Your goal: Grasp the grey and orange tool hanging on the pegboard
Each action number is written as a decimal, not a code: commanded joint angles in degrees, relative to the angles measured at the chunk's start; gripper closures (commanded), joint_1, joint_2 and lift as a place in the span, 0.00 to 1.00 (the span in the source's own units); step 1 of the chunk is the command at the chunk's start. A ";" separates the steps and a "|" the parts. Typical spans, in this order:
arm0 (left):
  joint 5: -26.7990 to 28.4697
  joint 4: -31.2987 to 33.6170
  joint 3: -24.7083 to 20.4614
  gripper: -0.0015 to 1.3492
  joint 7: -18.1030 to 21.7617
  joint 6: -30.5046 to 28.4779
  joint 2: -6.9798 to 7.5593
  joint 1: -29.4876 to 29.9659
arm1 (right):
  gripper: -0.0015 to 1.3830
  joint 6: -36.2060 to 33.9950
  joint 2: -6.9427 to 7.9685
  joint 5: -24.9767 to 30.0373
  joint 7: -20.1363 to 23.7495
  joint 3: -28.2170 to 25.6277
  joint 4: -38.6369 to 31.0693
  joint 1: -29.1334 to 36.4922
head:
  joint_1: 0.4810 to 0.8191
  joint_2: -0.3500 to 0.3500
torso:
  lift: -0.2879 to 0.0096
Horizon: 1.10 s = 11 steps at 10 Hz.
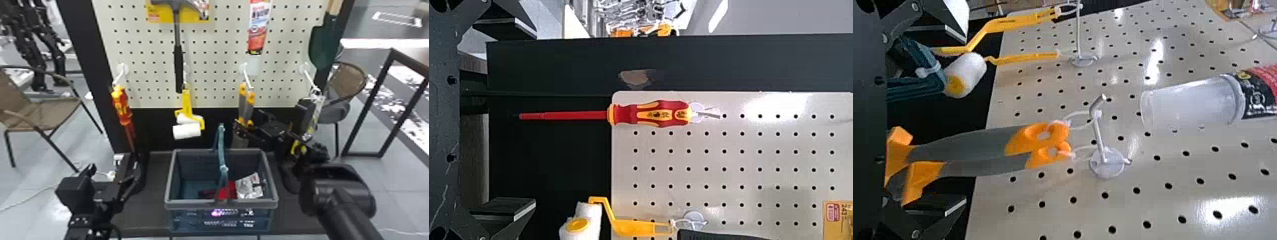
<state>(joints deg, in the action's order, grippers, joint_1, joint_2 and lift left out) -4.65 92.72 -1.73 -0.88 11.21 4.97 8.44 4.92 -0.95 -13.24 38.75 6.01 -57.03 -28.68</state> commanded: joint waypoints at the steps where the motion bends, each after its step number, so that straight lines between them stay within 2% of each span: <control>1: -0.10 -0.44 0.33 0.09 0.00 0.21 0.04 -0.35 | 0.13 1.49 -0.36 -0.48 1.07 1.90 2.80 -2.70 | 0.20 0.50 | 0.63; 3: -0.28 -1.14 0.86 0.09 0.00 0.39 0.04 -0.79 | 0.13 4.04 -0.89 -1.71 5.55 4.71 8.69 -7.09 | 0.20 0.50 | 0.63; 5: -0.28 -1.58 1.03 0.09 0.00 0.39 -0.05 -0.97 | 0.14 4.22 -0.80 -3.64 6.52 6.21 10.44 -8.15 | 0.20 0.50 | 0.63; 6: -0.36 -1.67 1.21 0.09 0.00 0.39 -0.05 -1.05 | 0.28 4.22 -0.72 -4.17 7.48 6.38 12.38 -8.85 | 0.20 0.50 | 0.63; 7: -0.36 -1.76 1.30 0.09 0.00 0.48 -0.05 -1.32 | 0.62 5.09 -0.72 -5.05 7.75 6.38 14.31 -9.20 | 0.20 0.50 | 0.63; 8: -0.45 -1.84 1.21 0.09 0.08 0.56 -0.05 -1.41 | 0.75 5.89 -0.63 -6.01 7.75 6.38 15.45 -9.20 | 0.20 0.50 | 0.63; 11: -0.63 -1.84 1.21 0.09 0.17 0.65 -0.05 -1.32 | 0.76 6.76 -0.72 -6.36 7.66 6.21 16.07 -9.20 | 0.20 0.50 | 0.63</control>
<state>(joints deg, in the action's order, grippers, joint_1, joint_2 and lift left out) -5.21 90.88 -0.53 -0.70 11.86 4.93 7.10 11.54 -1.66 -19.52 46.40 12.27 -41.05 -37.88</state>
